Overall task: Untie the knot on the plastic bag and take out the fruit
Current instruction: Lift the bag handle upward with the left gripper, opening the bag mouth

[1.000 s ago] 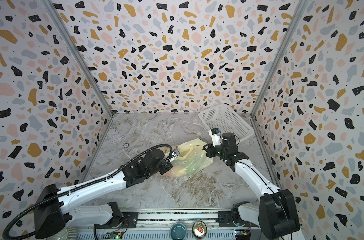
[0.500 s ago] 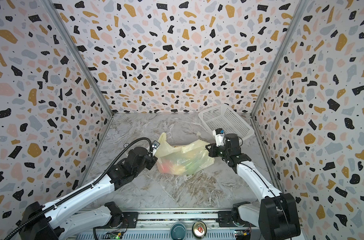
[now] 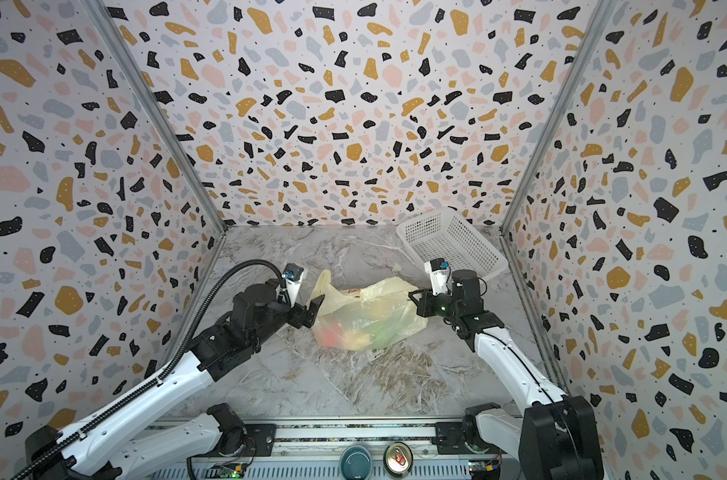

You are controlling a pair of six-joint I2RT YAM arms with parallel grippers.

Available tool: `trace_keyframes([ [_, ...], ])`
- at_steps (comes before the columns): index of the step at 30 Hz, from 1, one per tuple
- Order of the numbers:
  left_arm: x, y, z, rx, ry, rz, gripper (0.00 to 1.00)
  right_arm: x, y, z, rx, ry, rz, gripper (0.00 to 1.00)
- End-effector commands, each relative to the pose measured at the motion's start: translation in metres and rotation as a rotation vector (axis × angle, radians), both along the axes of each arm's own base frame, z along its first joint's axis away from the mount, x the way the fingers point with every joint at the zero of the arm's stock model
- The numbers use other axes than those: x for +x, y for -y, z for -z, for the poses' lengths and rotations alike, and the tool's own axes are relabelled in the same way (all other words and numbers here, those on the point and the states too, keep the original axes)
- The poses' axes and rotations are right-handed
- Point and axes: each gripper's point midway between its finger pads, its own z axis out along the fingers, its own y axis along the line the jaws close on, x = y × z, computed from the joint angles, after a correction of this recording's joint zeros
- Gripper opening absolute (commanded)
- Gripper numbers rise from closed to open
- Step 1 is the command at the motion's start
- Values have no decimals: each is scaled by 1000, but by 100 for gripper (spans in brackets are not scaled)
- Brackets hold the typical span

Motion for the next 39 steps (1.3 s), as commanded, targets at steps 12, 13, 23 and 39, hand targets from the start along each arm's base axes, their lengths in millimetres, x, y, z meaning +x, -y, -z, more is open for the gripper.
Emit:
trace_keyframes([
  [12,30,30,28,-134,-388,-166,86,-22,-10,-19,5,99,-21,0],
  [13,32,26,27,-130,-393,-196,85,-22,-11,-20,4,102,-22,0],
  [23,37,19,63,-117,-557,-270,82,-24,-13,-25,-2,128,-23,0],
  [39,45,28,48,-183,-578,-242,0,-26,-10,-17,-2,116,-5,0],
])
